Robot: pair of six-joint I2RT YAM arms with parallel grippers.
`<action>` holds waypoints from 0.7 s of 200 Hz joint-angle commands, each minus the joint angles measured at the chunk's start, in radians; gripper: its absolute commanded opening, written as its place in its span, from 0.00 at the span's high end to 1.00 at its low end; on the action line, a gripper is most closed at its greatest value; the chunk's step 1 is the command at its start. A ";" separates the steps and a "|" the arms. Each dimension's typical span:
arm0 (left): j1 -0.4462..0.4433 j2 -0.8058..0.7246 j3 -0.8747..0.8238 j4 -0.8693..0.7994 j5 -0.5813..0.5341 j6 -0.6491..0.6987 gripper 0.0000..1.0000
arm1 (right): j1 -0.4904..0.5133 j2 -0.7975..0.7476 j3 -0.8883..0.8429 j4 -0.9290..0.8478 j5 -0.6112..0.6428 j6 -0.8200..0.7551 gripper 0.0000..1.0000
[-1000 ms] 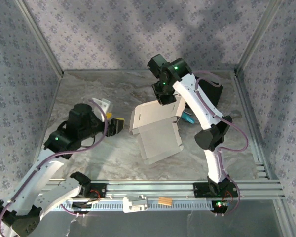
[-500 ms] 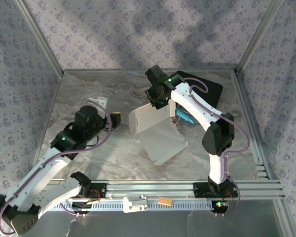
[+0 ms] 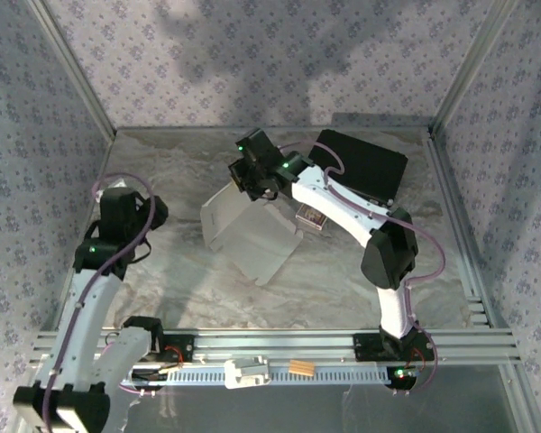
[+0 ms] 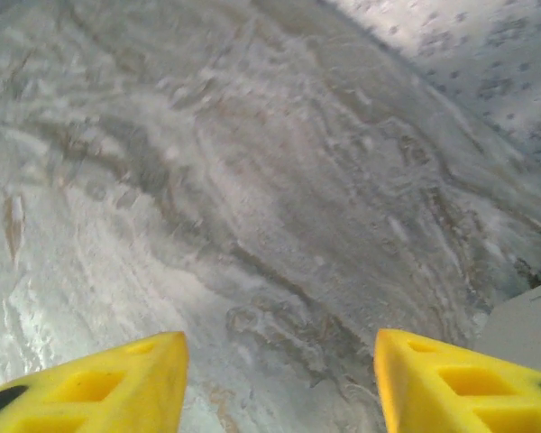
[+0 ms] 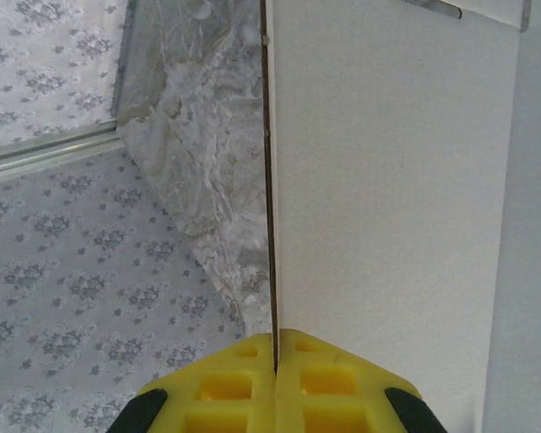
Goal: Fold the paper box
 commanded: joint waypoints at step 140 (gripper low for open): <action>-0.250 0.553 0.997 -0.314 0.362 -0.510 0.53 | -0.124 0.000 0.334 -0.385 0.000 0.137 1.00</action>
